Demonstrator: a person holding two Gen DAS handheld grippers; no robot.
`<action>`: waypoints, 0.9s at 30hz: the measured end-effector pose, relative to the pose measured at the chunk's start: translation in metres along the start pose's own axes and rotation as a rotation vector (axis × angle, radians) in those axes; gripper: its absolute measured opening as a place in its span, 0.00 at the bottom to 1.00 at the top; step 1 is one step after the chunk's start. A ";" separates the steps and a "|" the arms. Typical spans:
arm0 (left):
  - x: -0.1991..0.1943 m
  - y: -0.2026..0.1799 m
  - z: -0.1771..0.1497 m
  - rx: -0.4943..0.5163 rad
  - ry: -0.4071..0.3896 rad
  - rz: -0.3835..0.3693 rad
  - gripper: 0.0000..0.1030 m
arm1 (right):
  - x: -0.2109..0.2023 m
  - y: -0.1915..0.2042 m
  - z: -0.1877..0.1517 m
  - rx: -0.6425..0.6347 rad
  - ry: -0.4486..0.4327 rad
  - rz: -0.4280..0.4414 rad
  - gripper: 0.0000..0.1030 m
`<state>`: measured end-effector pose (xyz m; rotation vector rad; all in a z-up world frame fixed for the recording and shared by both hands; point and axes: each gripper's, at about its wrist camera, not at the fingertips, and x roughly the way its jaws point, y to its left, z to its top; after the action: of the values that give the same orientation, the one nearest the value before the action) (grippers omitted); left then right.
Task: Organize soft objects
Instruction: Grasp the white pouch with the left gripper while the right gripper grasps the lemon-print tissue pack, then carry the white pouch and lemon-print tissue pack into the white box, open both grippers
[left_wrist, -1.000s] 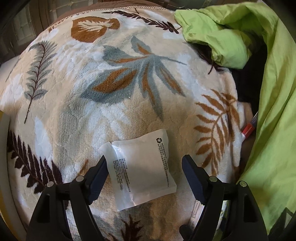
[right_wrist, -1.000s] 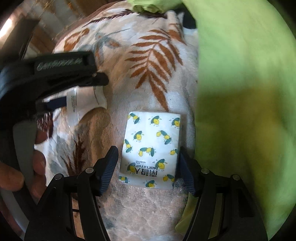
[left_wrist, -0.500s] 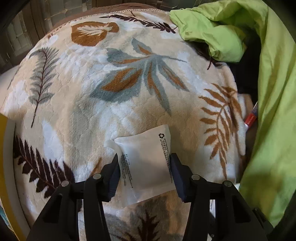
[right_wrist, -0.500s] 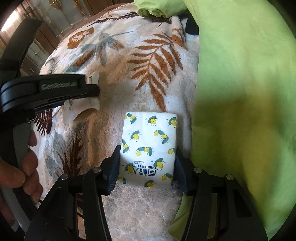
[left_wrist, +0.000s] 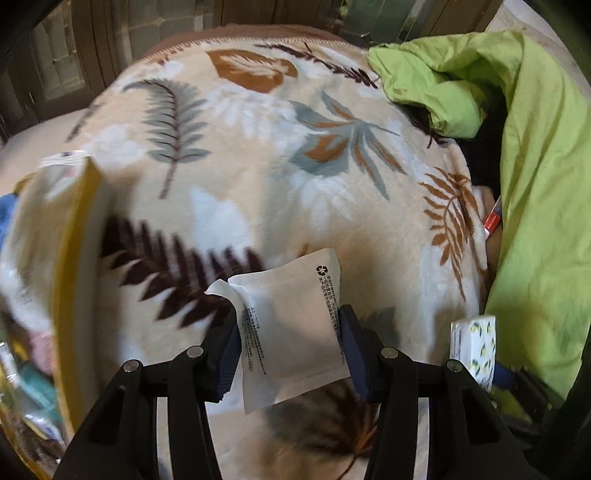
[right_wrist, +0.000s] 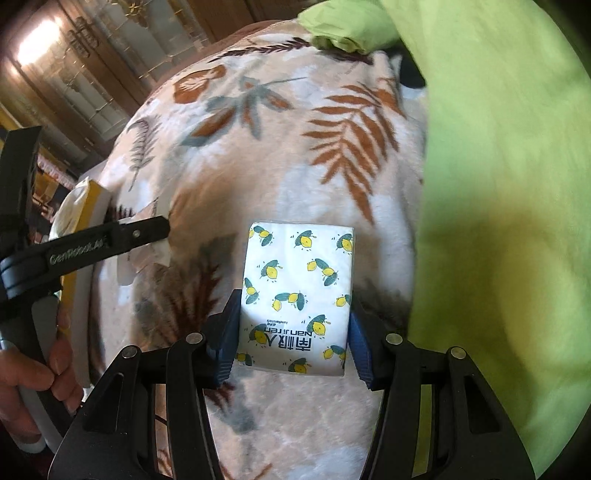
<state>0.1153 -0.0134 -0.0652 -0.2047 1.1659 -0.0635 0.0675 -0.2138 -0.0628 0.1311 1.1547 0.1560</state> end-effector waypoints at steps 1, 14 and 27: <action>-0.007 0.002 -0.005 0.008 -0.016 0.009 0.49 | -0.002 0.004 -0.001 -0.012 -0.002 0.000 0.51; -0.079 0.058 -0.039 -0.016 -0.152 0.085 0.49 | -0.004 0.083 -0.006 -0.158 -0.011 0.059 0.51; -0.130 0.123 -0.061 -0.130 -0.267 0.198 0.49 | -0.016 0.193 -0.001 -0.358 -0.054 0.117 0.51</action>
<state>0.0007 0.1194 0.0058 -0.2041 0.9190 0.2093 0.0495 -0.0278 -0.0139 -0.1138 1.0492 0.4563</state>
